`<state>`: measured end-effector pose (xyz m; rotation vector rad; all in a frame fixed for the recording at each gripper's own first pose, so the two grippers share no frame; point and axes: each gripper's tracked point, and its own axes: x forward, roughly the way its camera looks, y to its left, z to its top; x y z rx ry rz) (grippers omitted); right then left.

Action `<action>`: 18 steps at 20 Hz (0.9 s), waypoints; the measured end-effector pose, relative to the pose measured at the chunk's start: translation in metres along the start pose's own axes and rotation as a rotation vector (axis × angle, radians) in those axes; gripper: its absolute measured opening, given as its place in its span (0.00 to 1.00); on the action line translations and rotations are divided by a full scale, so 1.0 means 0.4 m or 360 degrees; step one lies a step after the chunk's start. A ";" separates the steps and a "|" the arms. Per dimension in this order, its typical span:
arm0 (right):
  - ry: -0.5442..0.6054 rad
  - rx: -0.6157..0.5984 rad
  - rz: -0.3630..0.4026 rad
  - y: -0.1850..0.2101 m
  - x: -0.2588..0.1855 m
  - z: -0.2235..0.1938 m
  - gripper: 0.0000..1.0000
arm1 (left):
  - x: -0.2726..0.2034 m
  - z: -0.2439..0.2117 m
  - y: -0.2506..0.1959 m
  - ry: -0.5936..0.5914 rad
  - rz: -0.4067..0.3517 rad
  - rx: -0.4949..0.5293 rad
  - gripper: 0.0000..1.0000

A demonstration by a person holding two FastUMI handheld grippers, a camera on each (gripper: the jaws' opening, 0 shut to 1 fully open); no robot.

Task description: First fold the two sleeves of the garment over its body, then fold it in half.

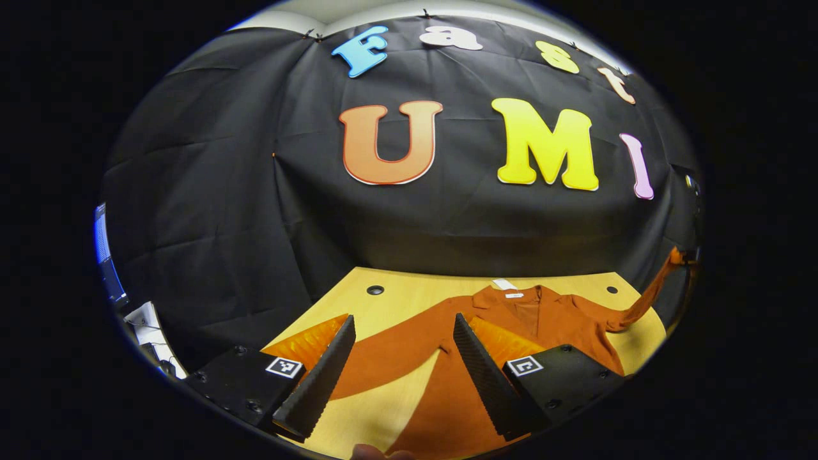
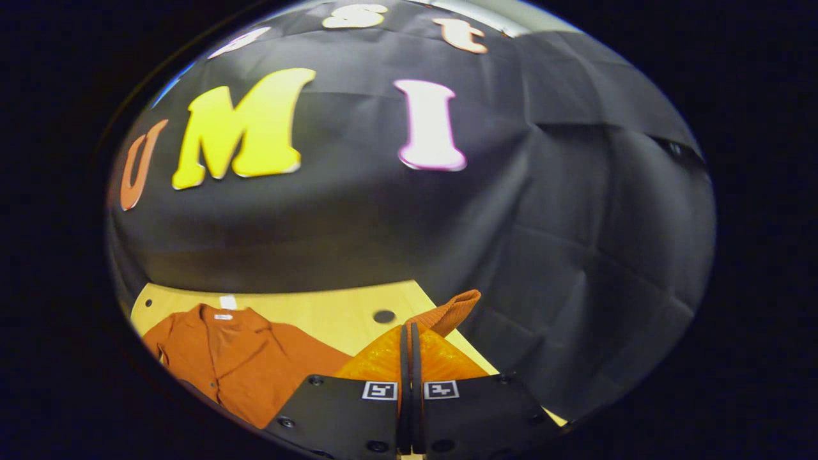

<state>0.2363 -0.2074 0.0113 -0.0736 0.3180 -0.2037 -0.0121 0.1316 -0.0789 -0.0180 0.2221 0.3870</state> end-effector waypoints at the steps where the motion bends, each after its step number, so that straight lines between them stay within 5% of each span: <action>1: -0.0041 -0.0037 0.0060 0.072 -0.002 0.049 0.00 | 0.001 -0.004 0.030 -0.0011 0.0017 -0.0006 1.00; 4: -0.0119 -0.0143 0.0244 0.315 -0.029 0.141 0.00 | -0.004 -0.019 0.139 -0.0025 0.0094 -0.0046 0.99; 8: -0.0122 -0.0264 0.0489 0.633 -0.027 0.117 0.00 | -0.016 -0.049 0.284 -0.0002 0.0227 -0.0121 1.00; 18: 0.0342 -0.0412 0.0800 1.183 -0.035 -0.387 0.01 | -0.096 -0.121 0.529 0.0109 0.0456 -0.0178 1.00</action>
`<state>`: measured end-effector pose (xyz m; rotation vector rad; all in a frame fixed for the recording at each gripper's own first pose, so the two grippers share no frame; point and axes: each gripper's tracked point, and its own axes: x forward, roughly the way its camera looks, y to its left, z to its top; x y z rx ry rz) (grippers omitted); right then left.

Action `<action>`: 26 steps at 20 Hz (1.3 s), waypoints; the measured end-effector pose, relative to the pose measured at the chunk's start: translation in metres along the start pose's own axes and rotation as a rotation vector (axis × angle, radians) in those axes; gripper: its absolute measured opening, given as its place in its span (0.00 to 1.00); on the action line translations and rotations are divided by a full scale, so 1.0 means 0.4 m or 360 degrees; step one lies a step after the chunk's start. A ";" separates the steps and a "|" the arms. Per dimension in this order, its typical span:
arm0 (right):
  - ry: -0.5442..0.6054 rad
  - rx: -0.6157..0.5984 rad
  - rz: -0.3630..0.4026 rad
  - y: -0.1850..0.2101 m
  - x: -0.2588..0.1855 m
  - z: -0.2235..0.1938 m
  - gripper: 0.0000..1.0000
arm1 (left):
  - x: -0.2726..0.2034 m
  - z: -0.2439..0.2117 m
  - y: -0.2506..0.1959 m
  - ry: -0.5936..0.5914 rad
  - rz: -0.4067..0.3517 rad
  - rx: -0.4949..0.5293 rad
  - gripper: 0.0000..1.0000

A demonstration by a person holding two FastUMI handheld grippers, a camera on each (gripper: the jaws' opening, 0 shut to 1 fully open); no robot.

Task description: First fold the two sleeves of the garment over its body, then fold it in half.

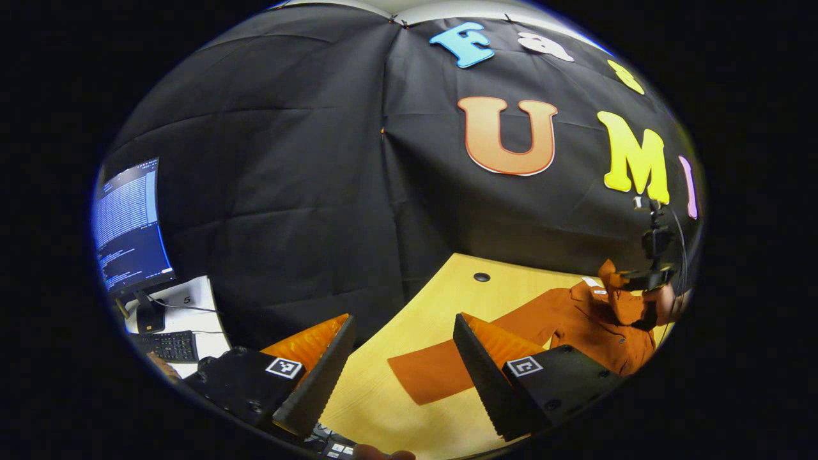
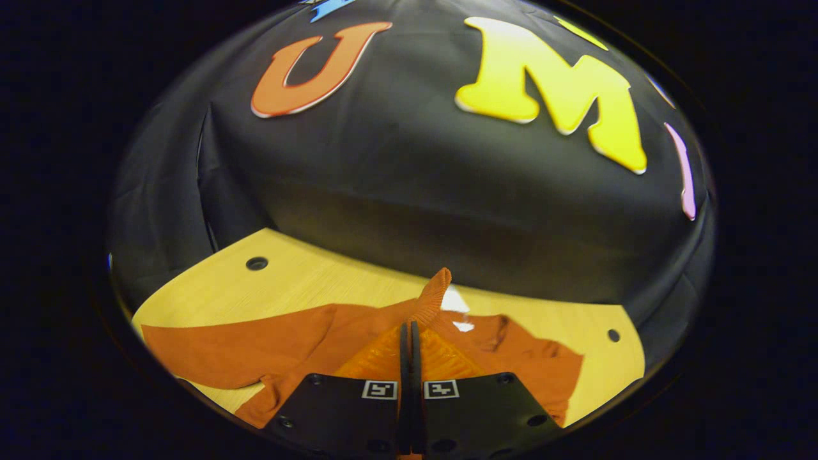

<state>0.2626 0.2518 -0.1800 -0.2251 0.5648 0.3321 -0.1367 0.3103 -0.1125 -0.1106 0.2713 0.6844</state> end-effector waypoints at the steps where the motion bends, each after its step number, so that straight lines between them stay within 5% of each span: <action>1: 0.0045 -0.0002 0.0018 0.033 0.027 -0.030 0.01 | -0.002 -0.005 0.017 0.0007 0.0018 -0.0001 1.00; 4: 0.0093 -0.0050 0.0058 0.086 0.077 -0.087 0.00 | 0.003 -0.028 0.049 0.0033 0.0047 -0.0018 1.00; 10: 0.0083 -0.0016 0.0181 0.143 0.072 -0.078 0.20 | 0.022 -0.064 0.037 0.0069 0.0038 -0.0063 1.00; 12: 0.0088 -0.0001 0.0226 0.154 0.046 -0.072 0.42 | 0.030 -0.070 0.022 0.0067 0.0021 -0.0071 1.00; 15: 0.0049 -0.0017 0.0227 0.136 -0.001 -0.044 0.90 | 0.052 -0.083 0.007 0.0076 0.0010 -0.0071 1.00; 26: -0.0181 -0.0027 0.0245 0.018 -0.324 0.051 0.93 | 0.131 -0.202 -0.033 0.0231 -0.0050 -0.0209 1.00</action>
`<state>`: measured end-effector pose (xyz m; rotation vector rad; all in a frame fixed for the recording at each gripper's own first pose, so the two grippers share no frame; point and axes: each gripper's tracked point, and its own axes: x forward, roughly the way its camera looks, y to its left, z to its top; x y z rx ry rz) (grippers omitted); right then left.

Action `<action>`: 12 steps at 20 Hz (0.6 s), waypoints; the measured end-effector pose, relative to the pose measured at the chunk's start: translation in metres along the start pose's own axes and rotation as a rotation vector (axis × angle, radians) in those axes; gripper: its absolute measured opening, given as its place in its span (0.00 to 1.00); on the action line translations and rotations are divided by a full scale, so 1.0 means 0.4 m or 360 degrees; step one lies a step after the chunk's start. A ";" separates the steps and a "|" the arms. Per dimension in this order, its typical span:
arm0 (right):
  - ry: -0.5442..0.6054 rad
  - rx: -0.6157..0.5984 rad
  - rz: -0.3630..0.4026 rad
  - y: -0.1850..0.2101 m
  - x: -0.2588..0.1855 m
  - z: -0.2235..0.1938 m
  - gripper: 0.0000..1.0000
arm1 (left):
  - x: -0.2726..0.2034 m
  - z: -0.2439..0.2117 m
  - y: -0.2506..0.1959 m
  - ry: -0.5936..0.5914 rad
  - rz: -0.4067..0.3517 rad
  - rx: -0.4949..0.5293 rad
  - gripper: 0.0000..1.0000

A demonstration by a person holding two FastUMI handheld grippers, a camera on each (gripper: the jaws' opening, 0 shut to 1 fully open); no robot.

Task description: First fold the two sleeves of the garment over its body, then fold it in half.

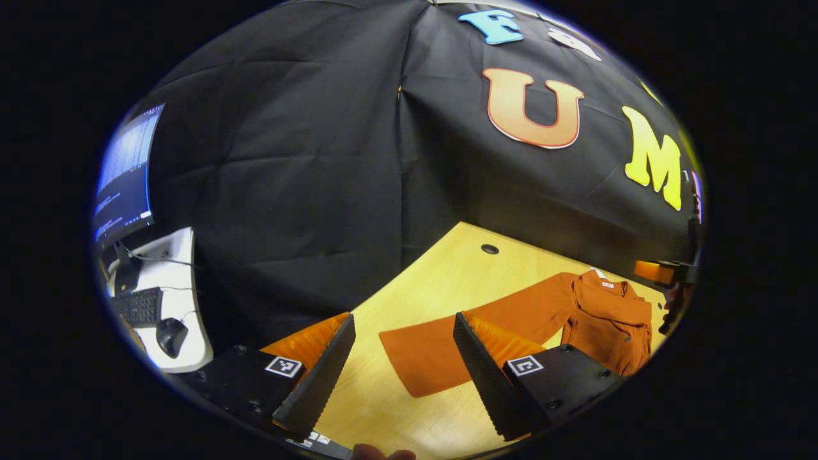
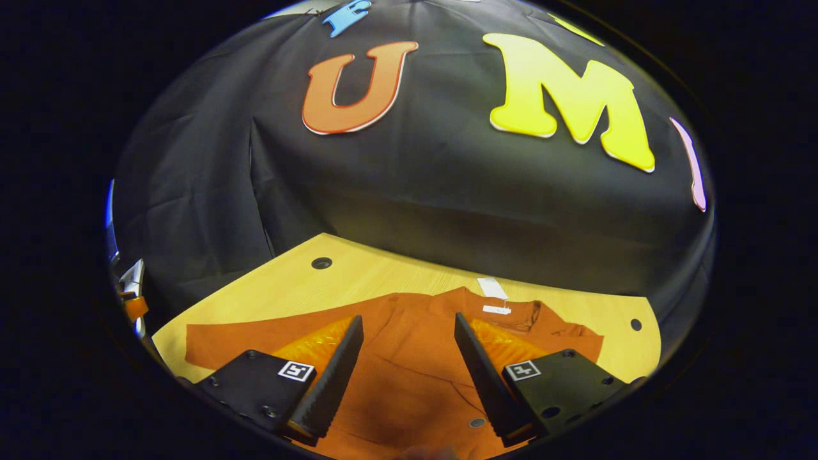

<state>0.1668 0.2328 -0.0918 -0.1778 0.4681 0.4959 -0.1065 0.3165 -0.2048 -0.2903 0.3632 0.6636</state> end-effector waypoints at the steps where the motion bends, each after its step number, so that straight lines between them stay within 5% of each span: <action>1: -0.0006 -0.0013 -0.0004 -0.016 -0.039 -0.003 0.93 | 0.012 -0.019 -0.003 0.0028 -0.0005 -0.0023 1.00; 6: -0.0018 0.0130 -0.0147 -0.145 -0.224 -0.027 0.93 | 0.092 -0.116 -0.015 0.0166 0.0045 -0.0149 0.98; 12: -0.0029 0.0300 -0.0457 -0.382 -0.389 -0.065 0.92 | 0.157 -0.199 -0.018 0.0289 0.0147 -0.0085 0.99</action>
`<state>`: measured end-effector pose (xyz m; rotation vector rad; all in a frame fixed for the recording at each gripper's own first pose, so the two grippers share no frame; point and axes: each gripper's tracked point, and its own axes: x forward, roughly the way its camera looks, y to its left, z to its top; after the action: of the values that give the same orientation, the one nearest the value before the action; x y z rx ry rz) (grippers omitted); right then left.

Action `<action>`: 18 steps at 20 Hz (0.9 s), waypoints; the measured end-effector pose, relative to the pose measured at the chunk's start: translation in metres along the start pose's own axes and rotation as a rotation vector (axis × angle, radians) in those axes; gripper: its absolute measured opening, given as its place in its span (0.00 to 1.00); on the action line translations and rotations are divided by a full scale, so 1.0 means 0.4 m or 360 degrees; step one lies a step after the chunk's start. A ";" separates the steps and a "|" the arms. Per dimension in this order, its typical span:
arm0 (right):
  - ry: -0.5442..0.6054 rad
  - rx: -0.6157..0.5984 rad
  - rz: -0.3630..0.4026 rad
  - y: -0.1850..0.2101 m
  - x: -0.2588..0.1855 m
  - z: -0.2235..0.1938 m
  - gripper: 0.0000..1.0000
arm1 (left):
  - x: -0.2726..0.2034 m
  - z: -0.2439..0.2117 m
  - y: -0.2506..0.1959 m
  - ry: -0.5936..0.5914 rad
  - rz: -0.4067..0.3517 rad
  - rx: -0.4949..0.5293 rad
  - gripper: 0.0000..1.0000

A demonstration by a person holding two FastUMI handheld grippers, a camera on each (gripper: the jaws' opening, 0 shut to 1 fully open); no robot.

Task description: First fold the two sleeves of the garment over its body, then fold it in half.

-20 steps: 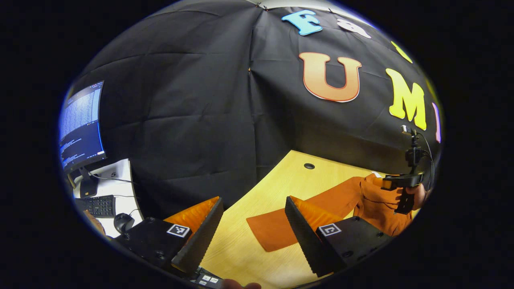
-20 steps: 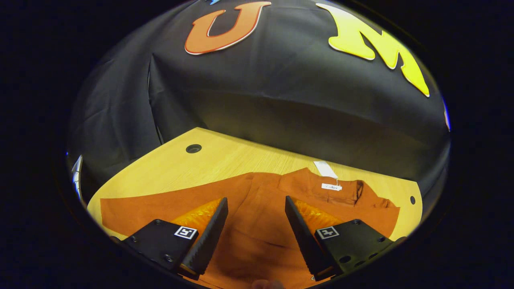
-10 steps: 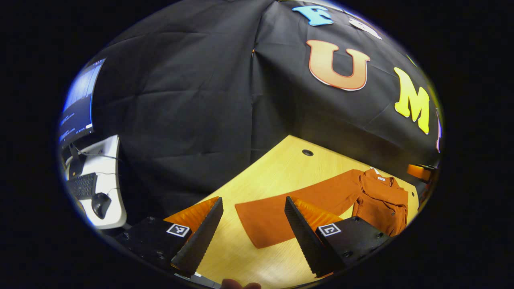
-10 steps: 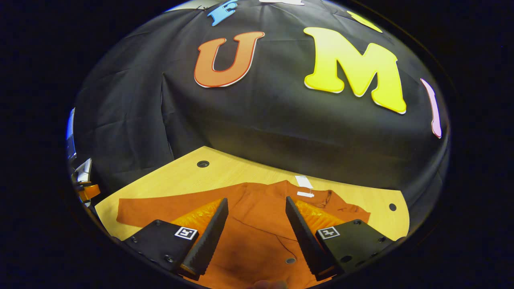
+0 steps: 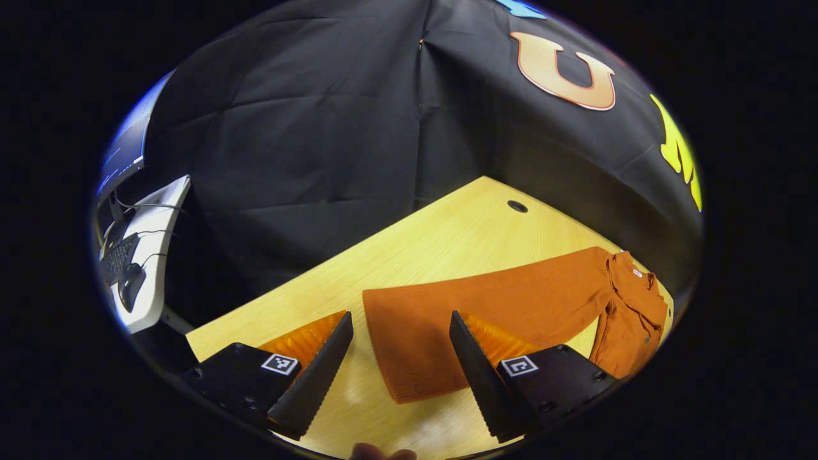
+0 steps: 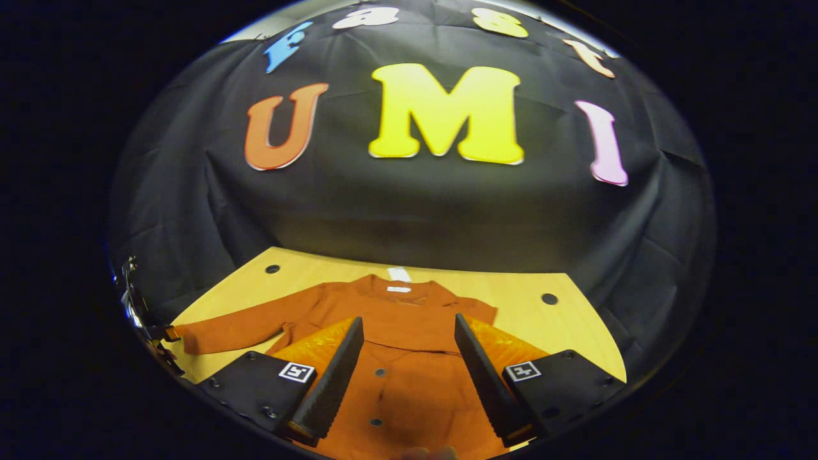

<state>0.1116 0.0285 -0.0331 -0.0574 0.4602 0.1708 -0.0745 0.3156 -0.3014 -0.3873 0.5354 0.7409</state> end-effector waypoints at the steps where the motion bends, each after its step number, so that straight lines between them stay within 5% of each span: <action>1: 0.0009 0.0021 -0.0040 -0.035 -0.011 -0.008 0.91 | 0.020 -0.012 -0.009 0.0018 0.0007 0.0015 0.99; 5: 0.0052 0.0054 -0.0124 -0.114 -0.054 -0.042 0.92 | 0.036 -0.035 -0.021 0.0014 0.0079 0.0208 0.99; 11: 0.0068 0.0026 -0.0077 -0.117 -0.089 -0.043 0.92 | 0.052 -0.029 -0.002 -0.0052 0.0164 0.0049 0.93; 13: 0.0070 0.0027 -0.0077 -0.121 -0.089 -0.035 0.92 | 0.060 -0.027 -0.008 -0.0061 0.0200 0.0011 0.75; 16: 0.0056 0.0018 -0.0062 -0.121 -0.098 -0.033 0.92 | 0.048 -0.023 -0.019 -0.0066 0.0153 -0.0059 0.30; 18: 0.0067 0.0004 -0.0061 -0.120 -0.105 -0.047 0.92 | 0.049 -0.022 -0.029 -0.0032 0.0093 -0.0074 0.21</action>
<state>0.0749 -0.0270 -0.0305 -0.0676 0.5008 0.1319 -0.0570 0.3135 -0.3182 -0.4084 0.5128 0.8141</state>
